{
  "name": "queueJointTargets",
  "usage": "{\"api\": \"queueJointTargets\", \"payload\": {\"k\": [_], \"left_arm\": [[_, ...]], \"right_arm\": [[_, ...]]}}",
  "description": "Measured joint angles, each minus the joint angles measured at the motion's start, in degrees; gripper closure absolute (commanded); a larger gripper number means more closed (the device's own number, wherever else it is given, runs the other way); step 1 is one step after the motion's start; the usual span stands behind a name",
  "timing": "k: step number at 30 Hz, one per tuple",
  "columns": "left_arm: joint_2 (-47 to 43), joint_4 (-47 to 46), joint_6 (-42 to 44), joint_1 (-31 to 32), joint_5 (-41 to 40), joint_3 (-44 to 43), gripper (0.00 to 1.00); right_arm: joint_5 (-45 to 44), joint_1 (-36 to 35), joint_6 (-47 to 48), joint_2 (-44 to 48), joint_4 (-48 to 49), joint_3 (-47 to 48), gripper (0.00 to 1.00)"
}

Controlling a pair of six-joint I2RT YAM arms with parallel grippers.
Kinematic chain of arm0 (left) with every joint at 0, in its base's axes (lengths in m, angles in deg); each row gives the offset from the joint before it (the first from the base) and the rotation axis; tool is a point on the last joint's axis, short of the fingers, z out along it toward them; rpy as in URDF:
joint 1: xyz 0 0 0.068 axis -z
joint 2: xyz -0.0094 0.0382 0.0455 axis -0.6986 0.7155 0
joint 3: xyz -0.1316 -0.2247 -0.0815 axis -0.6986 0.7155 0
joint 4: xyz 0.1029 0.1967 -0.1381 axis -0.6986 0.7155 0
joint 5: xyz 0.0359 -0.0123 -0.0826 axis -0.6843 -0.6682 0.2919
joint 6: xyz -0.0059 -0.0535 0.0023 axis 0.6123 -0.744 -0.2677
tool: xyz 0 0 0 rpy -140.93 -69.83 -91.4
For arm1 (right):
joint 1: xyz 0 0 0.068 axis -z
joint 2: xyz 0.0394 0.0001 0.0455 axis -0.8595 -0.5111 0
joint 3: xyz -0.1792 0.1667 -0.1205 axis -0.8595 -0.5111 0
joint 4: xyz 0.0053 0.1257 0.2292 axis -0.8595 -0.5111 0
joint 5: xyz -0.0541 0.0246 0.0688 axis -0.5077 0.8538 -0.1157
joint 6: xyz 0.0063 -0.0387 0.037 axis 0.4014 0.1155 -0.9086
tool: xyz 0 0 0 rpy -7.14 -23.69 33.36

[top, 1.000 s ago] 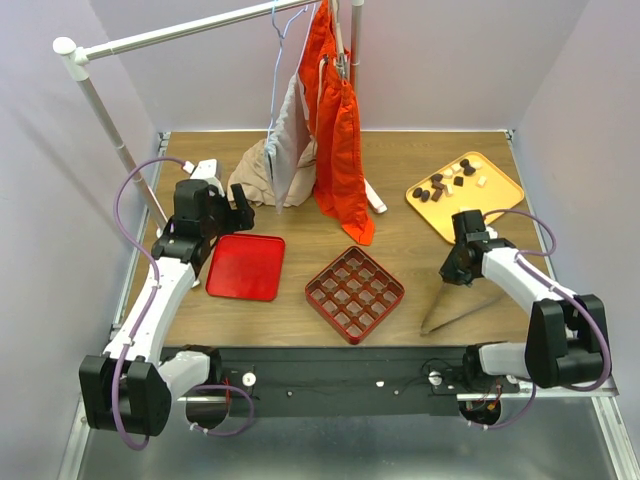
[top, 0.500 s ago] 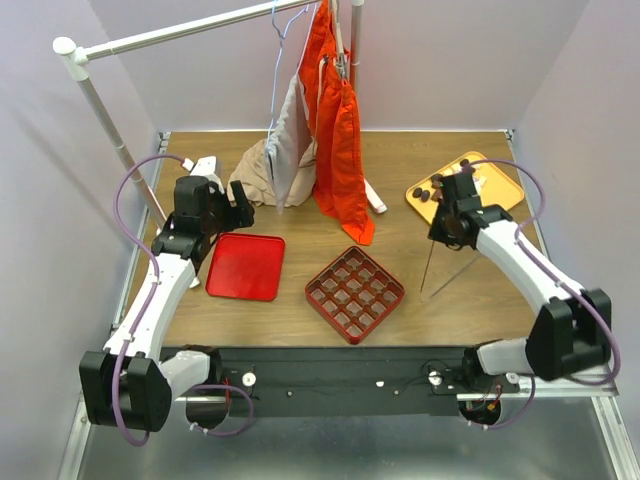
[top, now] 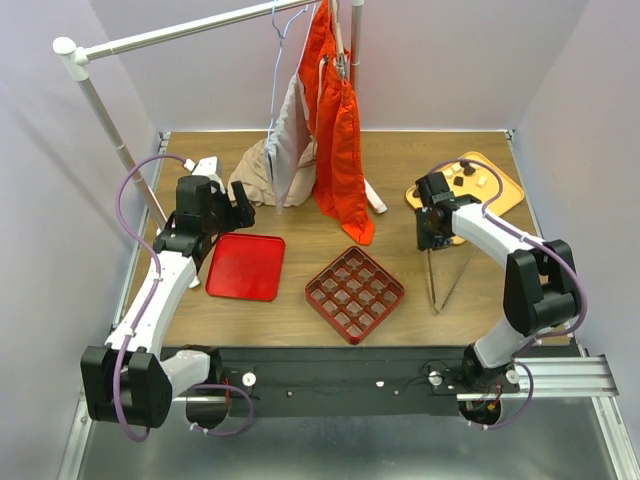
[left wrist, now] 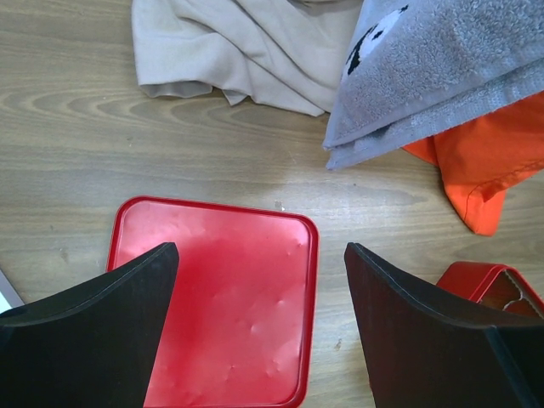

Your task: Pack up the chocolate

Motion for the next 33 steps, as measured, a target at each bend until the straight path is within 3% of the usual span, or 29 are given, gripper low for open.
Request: {"api": "queueJointTargets", "payload": {"k": [2,5,12,23,28,33], "left_arm": [[0.26,-0.02,0.00,0.00,0.00,0.00,0.11],[0.57,0.00,-0.02,0.00,0.00,0.00,0.11],[0.59,-0.04,-0.24,0.00,0.00,0.00,0.11],[0.59,-0.11,-0.66,0.00,0.02,0.00,0.12],[0.59,-0.15,-0.81,0.00,0.00,0.00,0.12],[0.57,-0.15,-0.87,0.00,0.00,0.00,0.12]], "right_arm": [[-0.39,0.00,0.00,-0.17,-0.11,0.00,0.08],[-2.43,0.00,-1.25,-0.13,-0.02,-0.15,0.00],[-7.26,-0.07,-7.74,5.64,0.17,-4.57,0.00],[-11.39,1.25,-28.41,31.80,1.38,-21.05,0.00],[-11.13,1.25,-34.60,35.26,1.03,-26.12,0.00],[-10.91,1.25,-37.99,32.15,0.94,-26.60,0.00]]}}
